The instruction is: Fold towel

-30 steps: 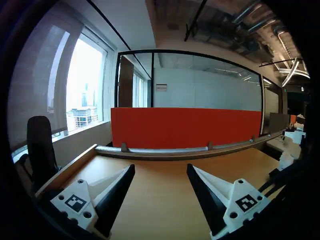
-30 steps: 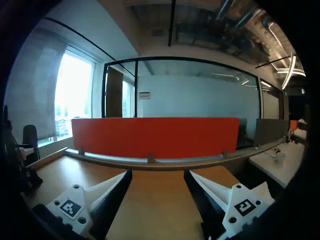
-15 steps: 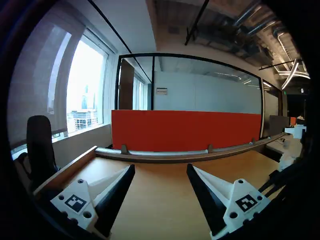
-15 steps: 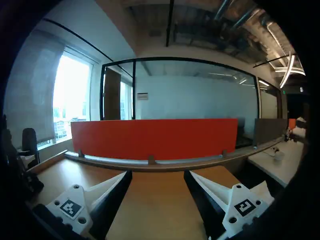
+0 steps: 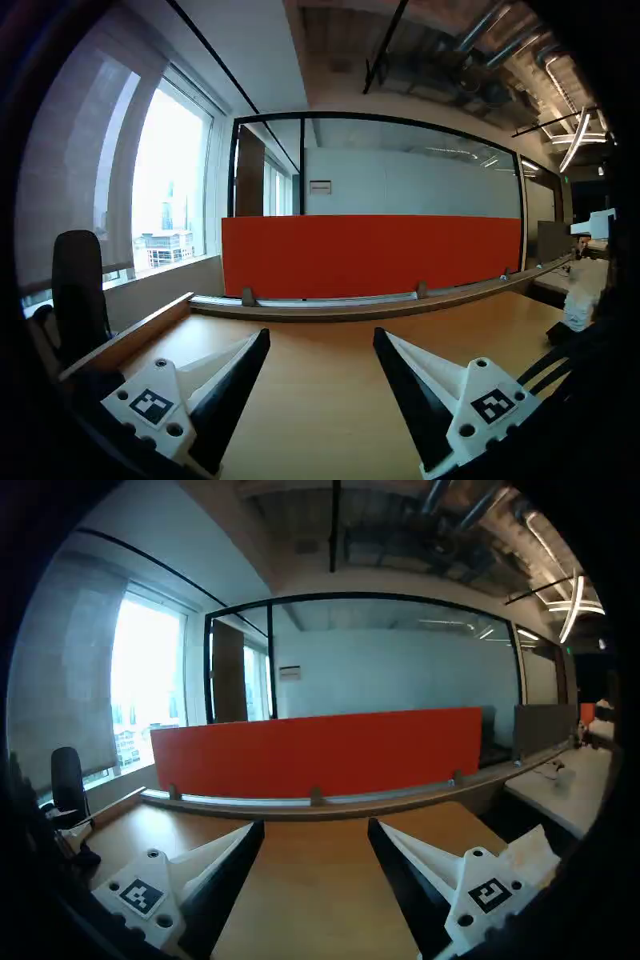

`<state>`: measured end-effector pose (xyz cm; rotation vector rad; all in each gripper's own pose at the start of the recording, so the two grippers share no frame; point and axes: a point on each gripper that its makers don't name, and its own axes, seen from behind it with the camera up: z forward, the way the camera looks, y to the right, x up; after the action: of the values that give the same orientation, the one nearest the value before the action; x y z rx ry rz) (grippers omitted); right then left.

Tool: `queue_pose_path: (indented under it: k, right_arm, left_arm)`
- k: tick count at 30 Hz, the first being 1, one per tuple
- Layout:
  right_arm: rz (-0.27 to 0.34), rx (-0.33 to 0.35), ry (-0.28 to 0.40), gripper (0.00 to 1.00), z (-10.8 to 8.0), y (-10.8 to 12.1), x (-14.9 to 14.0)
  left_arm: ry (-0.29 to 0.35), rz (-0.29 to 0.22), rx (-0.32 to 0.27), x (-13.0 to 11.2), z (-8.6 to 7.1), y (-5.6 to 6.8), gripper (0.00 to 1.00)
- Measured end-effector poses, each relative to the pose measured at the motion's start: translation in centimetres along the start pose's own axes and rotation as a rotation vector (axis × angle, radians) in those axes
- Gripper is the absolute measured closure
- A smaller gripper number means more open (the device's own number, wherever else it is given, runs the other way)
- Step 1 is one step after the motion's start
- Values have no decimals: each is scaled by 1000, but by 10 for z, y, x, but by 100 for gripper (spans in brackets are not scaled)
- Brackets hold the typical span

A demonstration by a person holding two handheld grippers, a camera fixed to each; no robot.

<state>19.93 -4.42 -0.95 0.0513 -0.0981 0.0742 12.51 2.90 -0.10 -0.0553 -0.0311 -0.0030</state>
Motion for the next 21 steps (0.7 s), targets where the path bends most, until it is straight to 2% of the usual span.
queue_pose_path:
  k: [9, 21]
  right_arm:
    - [-14, -10, 20, 0, 0, -8, -7]
    - [-29, -26, 43, 0, 2, -4, -24]
  left_arm:
    - [27, -6, 17, -32, 0, -8, 4]
    - [46, 29, 37, -71, -1, -17, 4]
